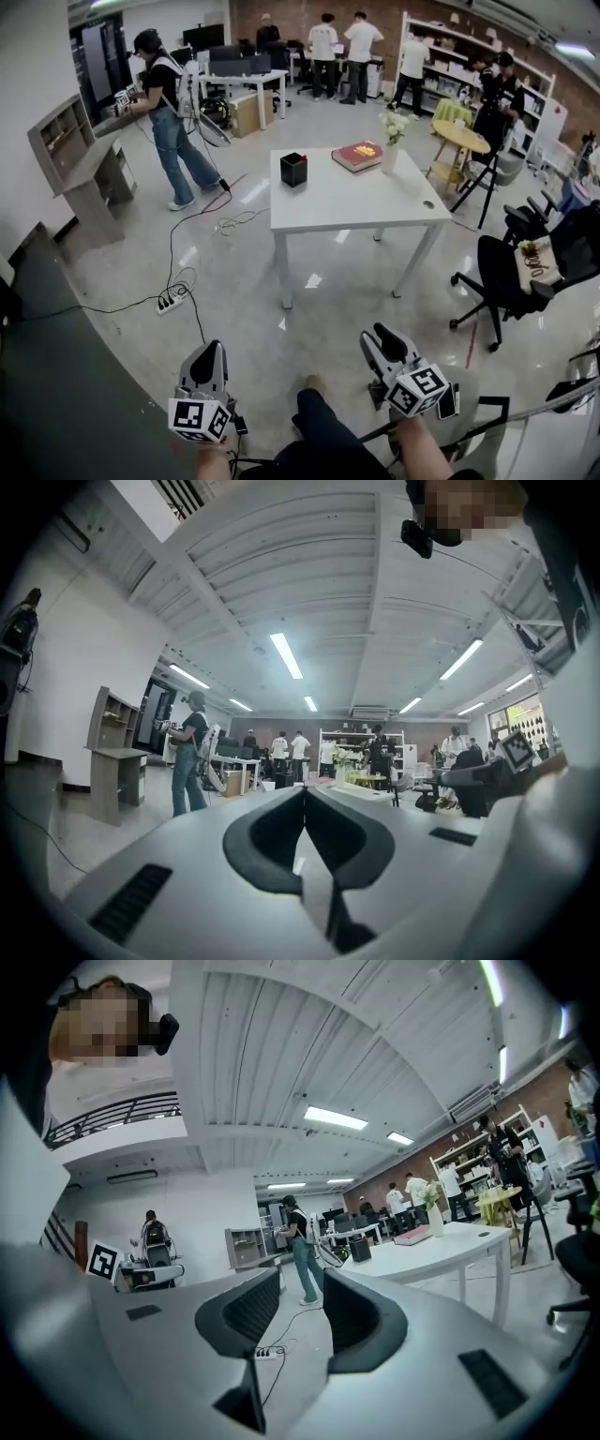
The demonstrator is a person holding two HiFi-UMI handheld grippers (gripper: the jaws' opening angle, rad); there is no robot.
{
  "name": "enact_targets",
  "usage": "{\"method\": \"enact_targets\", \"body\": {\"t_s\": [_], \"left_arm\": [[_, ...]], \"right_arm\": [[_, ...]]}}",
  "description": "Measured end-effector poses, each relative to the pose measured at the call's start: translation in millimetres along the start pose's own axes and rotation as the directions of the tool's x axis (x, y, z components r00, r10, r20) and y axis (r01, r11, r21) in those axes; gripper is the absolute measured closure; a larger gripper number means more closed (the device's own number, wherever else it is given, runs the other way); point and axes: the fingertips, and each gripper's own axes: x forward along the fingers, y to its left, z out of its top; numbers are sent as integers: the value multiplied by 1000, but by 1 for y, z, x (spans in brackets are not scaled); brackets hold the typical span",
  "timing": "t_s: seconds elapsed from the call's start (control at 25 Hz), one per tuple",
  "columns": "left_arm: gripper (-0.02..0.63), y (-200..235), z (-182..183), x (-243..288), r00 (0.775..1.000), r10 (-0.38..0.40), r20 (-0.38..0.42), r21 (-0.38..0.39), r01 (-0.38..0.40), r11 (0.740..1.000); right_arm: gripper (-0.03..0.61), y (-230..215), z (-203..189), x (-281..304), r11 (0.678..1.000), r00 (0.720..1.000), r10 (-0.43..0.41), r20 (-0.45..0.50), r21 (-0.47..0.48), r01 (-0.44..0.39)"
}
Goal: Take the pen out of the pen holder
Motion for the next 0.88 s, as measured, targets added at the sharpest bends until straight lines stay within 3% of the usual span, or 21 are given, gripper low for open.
{"method": "enact_targets", "body": {"t_s": [0.28, 0.88], "left_arm": [[611, 12, -10, 50, 999, -13, -32, -11, 13, 1000], [611, 71, 0, 178, 998, 33, -47, -54, -35, 998]], "right_arm": [[416, -27, -2, 43, 1000, 1000, 4, -3, 22, -4], [411, -92, 14, 167, 999, 997, 23, -72, 28, -21]]}}
